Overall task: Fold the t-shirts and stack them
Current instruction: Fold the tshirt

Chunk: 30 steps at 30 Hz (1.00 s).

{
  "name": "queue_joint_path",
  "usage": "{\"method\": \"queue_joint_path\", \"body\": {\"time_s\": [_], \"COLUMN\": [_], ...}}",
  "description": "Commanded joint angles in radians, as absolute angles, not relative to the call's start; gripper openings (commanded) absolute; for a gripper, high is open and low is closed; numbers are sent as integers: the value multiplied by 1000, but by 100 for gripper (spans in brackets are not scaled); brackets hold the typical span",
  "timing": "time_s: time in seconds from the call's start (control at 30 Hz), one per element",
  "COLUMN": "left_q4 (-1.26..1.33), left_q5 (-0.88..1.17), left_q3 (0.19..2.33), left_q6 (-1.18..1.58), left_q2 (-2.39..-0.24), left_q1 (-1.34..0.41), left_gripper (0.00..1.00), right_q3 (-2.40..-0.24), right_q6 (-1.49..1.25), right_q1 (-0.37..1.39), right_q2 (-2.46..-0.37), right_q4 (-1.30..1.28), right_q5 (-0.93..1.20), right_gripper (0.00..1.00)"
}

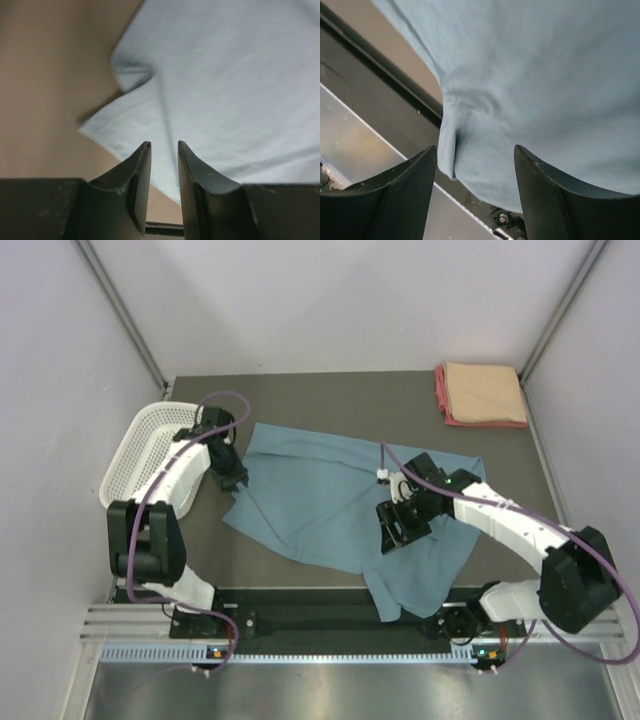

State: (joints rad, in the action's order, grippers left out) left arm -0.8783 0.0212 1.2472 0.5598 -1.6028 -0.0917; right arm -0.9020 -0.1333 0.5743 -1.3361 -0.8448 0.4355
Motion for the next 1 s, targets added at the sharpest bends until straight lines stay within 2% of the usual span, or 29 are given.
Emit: {"method": "queue_joint_path", "body": {"time_s": [0.0,0.13,0.3,0.53,0.67,0.83,0.93,0.97], "left_q4": [-914,-876,-870,-793,-772,-752,-744,-747], "left_q5": [-133,-143,-152,-124,-127,-136,-160,-166], "left_q3": [1089,1020,1006,994,980,959,945,943], "left_q6": [672,701,739,767,775,785,798,801], "left_q2": [-1462,-1436,-1511,-1588,-1618,-1651,-1669,-1672], "left_q1": [-74,-17,23,23,25,25,25,26], "left_gripper": [32,32,33,33,38,40,35,29], "right_q3": [-812,-815,-825,-854,-848,-856,-862,-868], "right_q6": [-189,-251,-279,-284,-284,-276,-270,-267], "right_q1": [641,657,658,657,658,658,658,658], "right_q2": [-1213,-1154,-1086,-1058,-1054,-1074,-1094,-1107], "right_q4": [-781,-787,-814,-839,-835,-824,-816,-815], "right_q5": [419,402,359,327,325,325,327,330], "right_gripper": [63,62,62,62,62,62,62,62]}}
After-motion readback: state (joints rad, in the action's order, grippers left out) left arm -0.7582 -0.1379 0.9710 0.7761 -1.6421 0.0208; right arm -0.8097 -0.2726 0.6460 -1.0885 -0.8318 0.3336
